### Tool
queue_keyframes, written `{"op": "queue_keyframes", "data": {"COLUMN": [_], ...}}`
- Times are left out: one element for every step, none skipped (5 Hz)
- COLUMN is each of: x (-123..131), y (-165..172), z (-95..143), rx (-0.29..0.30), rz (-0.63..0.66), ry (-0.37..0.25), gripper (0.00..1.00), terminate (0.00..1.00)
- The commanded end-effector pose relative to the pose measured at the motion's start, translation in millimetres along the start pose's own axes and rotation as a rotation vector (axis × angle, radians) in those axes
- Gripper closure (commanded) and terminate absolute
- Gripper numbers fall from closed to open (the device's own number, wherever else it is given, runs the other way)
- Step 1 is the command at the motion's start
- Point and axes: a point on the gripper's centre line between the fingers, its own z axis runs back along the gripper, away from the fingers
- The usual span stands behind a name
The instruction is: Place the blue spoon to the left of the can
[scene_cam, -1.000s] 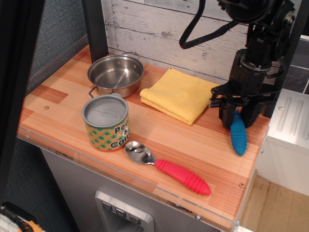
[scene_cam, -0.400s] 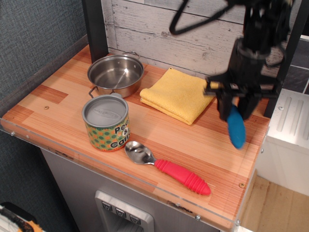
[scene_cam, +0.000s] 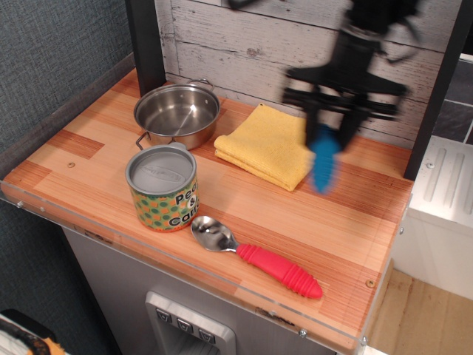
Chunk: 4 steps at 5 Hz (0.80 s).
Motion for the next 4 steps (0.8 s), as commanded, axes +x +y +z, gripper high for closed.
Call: {"op": "queue_keyframes", "data": {"x": [-3,-1,5,16], "y": [87,121,155,180], "z": [39,33,22,9], "rx": [0.085,0.135,0.161,0.171], "rz": [-0.125,-0.200,-0.200,-0.143], "ry": [0.058,0.075,0.053,0.001], "gripper": [1.00,1.00,1.00,1.00], "terminate": [0.00,0.00,0.00,0.00]}}
